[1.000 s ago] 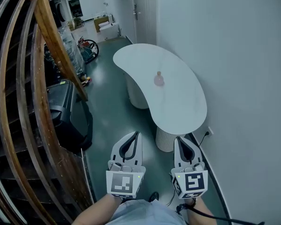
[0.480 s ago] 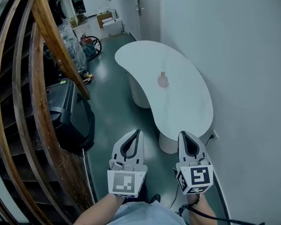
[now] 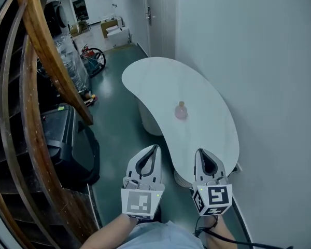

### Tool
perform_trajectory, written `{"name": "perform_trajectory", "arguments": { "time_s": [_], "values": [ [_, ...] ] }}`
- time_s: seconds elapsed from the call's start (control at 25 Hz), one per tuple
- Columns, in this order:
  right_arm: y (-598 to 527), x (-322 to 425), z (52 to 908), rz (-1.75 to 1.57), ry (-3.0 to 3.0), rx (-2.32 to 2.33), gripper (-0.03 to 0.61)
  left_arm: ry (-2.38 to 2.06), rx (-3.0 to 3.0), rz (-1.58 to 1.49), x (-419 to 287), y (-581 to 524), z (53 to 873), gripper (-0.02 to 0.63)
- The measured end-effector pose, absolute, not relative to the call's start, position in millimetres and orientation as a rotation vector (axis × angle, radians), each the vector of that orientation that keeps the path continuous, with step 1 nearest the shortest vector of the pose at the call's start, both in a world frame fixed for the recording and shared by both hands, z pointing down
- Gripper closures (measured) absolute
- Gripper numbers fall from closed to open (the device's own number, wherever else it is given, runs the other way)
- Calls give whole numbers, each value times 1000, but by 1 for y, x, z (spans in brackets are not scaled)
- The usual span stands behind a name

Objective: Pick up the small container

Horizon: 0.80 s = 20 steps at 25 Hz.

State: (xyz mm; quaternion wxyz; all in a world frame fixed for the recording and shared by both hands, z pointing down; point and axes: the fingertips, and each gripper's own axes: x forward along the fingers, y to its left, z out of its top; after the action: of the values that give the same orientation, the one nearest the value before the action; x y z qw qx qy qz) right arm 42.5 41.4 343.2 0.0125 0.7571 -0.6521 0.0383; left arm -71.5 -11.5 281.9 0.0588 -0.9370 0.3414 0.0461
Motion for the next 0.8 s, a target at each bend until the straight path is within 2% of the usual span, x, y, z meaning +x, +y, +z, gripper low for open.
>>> {"name": "perform_trajectory", "arguments": {
  "time_s": [0.48,0.8],
  "values": [
    [-10,65,334,61,-1978,2422,577,939,-2859,198,-44,-68,278,614],
    [-23,82,350,127,-1977,2411,577,960,-2885,107,-30,-81,301,614]
  ]
}}
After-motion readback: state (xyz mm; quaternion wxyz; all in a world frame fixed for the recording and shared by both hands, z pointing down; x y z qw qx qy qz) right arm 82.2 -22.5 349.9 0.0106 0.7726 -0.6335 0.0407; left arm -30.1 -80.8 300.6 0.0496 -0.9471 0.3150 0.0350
